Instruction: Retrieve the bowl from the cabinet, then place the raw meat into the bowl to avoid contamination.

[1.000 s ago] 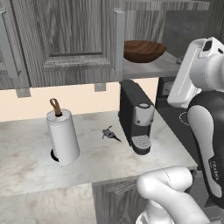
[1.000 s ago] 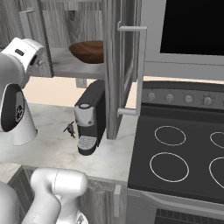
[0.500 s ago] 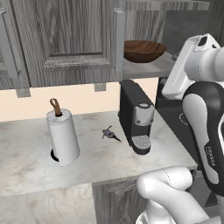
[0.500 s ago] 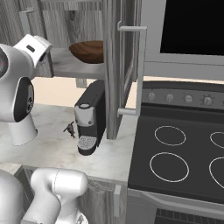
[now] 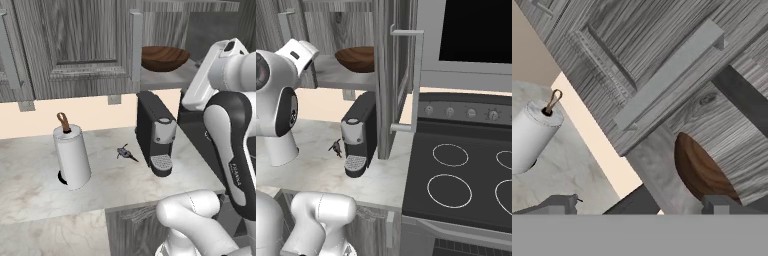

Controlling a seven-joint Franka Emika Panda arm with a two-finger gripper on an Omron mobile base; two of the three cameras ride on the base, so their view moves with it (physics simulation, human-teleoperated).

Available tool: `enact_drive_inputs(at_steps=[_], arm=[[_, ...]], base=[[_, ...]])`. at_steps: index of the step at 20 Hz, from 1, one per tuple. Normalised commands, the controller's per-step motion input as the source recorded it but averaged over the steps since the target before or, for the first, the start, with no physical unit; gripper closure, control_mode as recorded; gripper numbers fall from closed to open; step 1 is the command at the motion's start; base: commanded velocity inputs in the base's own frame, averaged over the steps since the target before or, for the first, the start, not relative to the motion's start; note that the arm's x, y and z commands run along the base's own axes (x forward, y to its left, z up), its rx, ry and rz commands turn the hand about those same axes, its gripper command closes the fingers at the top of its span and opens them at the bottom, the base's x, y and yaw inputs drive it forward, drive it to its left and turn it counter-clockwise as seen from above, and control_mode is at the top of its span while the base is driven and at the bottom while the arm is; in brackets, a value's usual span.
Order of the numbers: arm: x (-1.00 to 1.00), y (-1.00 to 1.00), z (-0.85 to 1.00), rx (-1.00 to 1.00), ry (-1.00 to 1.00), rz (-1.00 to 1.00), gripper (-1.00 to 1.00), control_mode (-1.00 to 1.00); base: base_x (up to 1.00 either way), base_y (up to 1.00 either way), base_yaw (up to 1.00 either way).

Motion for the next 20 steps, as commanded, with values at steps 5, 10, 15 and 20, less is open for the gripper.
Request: enact_drive_inputs(at_steps=[5, 10, 15, 20], arm=[[0.00, 0.00, 0.06, 0.00, 0.00, -0.03, -1.00, -1.00], [0.03, -0.03, 0.02, -0.01, 0.00, -0.01, -1.00, -1.00], [0.13, -0.10, 0.00, -0.01, 0.00, 0.00, -1.00, -1.00], [0.21, -0.13, 0.00, 0.00, 0.00, 0.00, -1.00, -1.00]], base=[[0.00, 0.00, 0.00], [0.00, 0.00, 0.00], [0.00, 0.00, 0.00], [0.00, 0.00, 0.00]])
